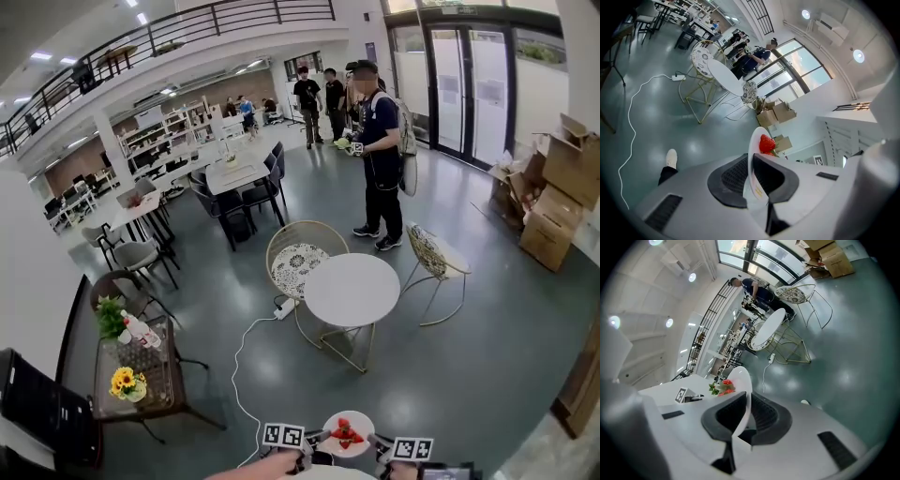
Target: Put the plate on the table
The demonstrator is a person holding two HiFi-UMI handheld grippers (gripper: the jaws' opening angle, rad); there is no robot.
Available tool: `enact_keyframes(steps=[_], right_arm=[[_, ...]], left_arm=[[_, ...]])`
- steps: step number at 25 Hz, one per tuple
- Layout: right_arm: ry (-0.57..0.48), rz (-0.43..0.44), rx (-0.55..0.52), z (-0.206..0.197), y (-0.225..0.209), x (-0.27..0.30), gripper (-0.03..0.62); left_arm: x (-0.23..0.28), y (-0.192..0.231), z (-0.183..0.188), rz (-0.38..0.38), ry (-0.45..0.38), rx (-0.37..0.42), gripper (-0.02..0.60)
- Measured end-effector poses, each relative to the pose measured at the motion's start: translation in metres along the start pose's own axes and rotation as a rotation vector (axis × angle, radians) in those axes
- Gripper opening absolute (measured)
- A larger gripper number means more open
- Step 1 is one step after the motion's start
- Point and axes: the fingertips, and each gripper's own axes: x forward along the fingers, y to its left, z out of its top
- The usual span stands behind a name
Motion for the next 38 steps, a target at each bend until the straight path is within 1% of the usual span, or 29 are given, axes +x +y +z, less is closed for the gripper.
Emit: enact_keyframes(steps=[9,13,19,22,27,30,34,38], right_arm=[[-0.026,-0.077,0.003,0.041,-0.019,0.011,0.026],[-0.041,-0.101,-0.006,0.073,-0.018,0.028,0.026],[-0.049,-0.132,-0.023,0.119,-0.012,0.066,0.026],[-0.04,-0.13,-0.029,0.133,-0.005,0.092,0.026],[-0.003,-0.121,-0.066,0.16,0.008,0.141,0.026],[0.015,-0.103,-0.09,0.172,0.016,0.169,0.026],[0.035,-0.097,-0.124,0.18,0.027,0.196,0.027],[0.058,-0.103,-0.122,0.181,0.03,0.207,0.027]], left_arm=[[0.037,0.005,0.042,-0.05,0.055,0.017,0.021],[0.05,0.008,0.079,-0.088,0.062,0.022,0.021],[0.057,0.02,0.138,-0.112,0.068,0.028,0.021],[0.051,0.034,0.164,-0.119,0.057,0.019,0.021],[0.036,0.059,0.208,-0.119,0.006,-0.015,0.021],[0.027,0.073,0.231,-0.111,-0.021,-0.018,0.021],[0.015,0.09,0.25,-0.123,-0.055,-0.024,0.021],[0.011,0.099,0.254,-0.117,-0.059,-0.058,0.021]])
